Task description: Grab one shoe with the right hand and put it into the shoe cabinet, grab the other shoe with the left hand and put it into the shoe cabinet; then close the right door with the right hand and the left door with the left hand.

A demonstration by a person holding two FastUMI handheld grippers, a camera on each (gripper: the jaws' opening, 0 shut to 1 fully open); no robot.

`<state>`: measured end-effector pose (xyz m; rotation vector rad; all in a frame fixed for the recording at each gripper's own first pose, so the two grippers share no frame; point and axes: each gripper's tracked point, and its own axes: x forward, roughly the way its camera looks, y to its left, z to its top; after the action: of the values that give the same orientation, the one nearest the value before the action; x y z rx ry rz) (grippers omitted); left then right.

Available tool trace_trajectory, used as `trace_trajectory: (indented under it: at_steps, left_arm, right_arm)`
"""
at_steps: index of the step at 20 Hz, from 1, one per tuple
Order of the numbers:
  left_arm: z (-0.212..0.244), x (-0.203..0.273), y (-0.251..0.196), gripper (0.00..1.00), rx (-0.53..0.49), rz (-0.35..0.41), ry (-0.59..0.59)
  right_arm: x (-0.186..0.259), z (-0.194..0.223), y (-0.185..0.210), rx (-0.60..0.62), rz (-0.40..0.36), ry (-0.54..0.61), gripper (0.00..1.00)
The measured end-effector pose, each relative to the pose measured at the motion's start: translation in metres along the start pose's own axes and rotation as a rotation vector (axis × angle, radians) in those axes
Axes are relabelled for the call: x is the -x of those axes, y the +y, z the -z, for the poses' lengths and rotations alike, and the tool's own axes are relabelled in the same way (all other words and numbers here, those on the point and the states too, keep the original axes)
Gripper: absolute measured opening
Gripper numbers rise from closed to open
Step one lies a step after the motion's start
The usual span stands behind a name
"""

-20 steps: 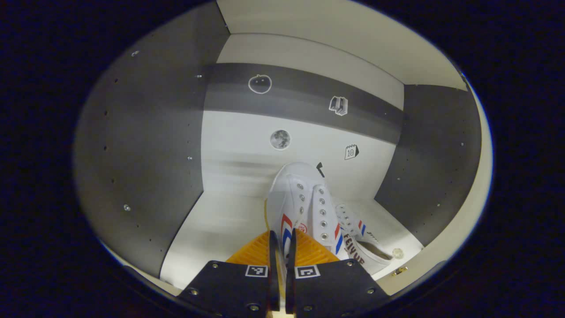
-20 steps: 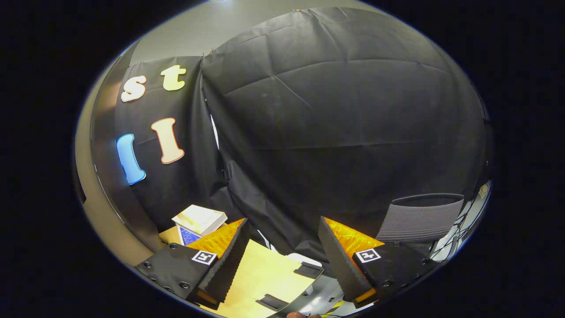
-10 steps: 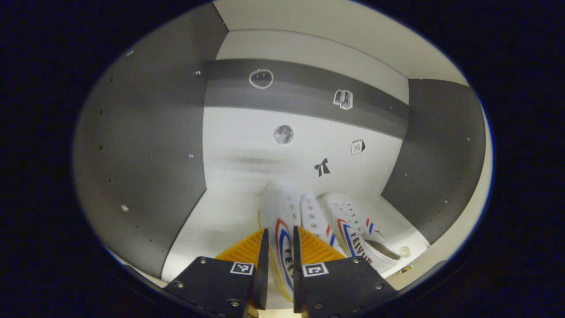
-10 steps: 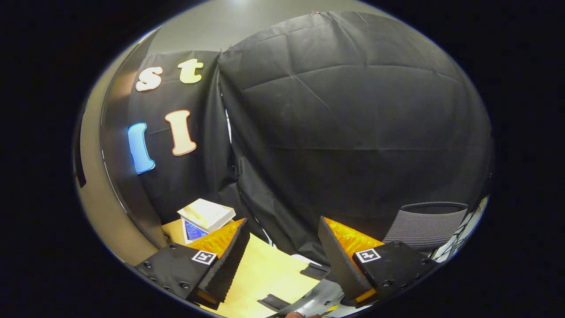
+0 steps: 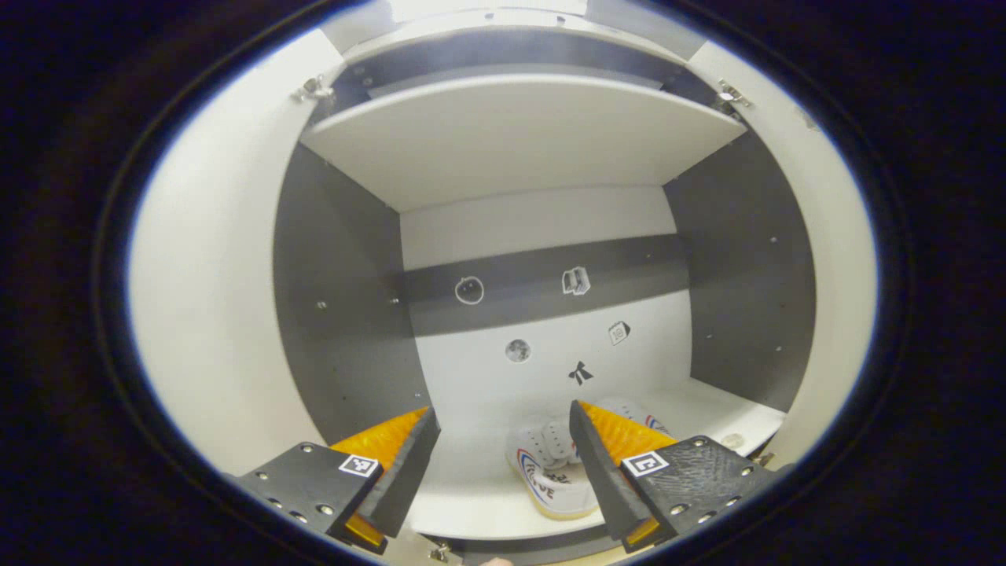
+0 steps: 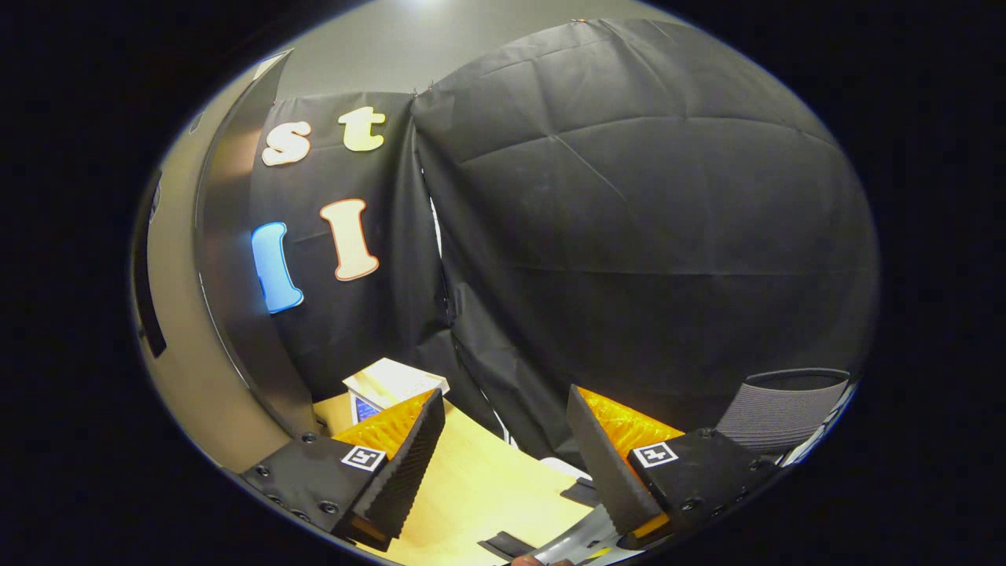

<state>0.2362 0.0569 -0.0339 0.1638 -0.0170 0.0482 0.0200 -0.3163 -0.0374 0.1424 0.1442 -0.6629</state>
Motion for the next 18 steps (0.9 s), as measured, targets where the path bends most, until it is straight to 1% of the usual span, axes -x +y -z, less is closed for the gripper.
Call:
trace_trajectory:
  at_steps: [1,2,3,4,5,6,8,9,11,12,13,15,17,18]
  left_arm:
    - [-0.005,0.017,-0.006,0.94,0.011,0.016,-0.005]
    - [-0.013,0.034,-0.005,0.95,0.029,0.020,-0.019]
    - [-0.019,0.049,-0.007,0.94,0.049,0.026,-0.032]
    - [-0.023,0.061,-0.011,0.94,0.067,0.031,-0.041]
    - [-0.026,0.072,-0.011,0.94,0.083,0.036,-0.049]
    - [-0.027,0.086,-0.012,0.94,0.091,0.043,-0.051]
    - [-0.027,0.112,-0.016,0.94,0.121,0.052,-0.048]
    - [-0.024,0.123,-0.020,0.94,0.154,0.064,-0.040]
    - [-0.011,0.140,-0.029,0.95,0.213,0.072,-0.009]
    - [-0.006,0.148,-0.026,0.94,0.213,0.054,0.004]
    - [-0.003,0.154,-0.024,0.96,0.202,0.031,0.012]
    - [-0.002,0.166,-0.025,0.94,0.180,0.024,0.027]
    - [-0.006,0.176,-0.024,0.94,0.173,0.027,0.018]
    - [-0.008,0.180,-0.023,0.94,0.171,0.028,0.013]
  right_arm:
    - [-0.003,-0.007,0.006,-0.002,-0.016,-0.008,0.98]
    - [-0.006,-0.013,0.012,0.000,-0.032,-0.017,0.93]
    - [-0.009,-0.020,0.017,0.007,-0.044,-0.029,0.92]
    - [-0.012,-0.027,0.021,0.016,-0.054,-0.044,0.98]
    - [-0.014,-0.034,0.026,0.025,-0.064,-0.058,0.98]
    - [-0.016,-0.039,0.033,0.031,-0.080,-0.069,0.92]
    - [-0.017,-0.054,0.049,0.039,-0.125,-0.092,0.93]
    - [-0.015,-0.064,0.060,0.042,-0.160,-0.112,0.93]
    - [-0.003,-0.084,0.092,0.019,-0.276,-0.142,0.93]
    - [0.005,-0.093,0.105,0.017,-0.331,-0.159,0.93]
    - [0.010,-0.103,0.117,0.027,-0.372,-0.179,0.93]
    - [0.022,-0.116,0.133,0.068,-0.437,-0.225,0.92]
    - [0.034,-0.126,0.154,0.112,-0.497,-0.246,0.92]
    - [0.040,-0.127,0.161,0.128,-0.526,-0.248,0.98]
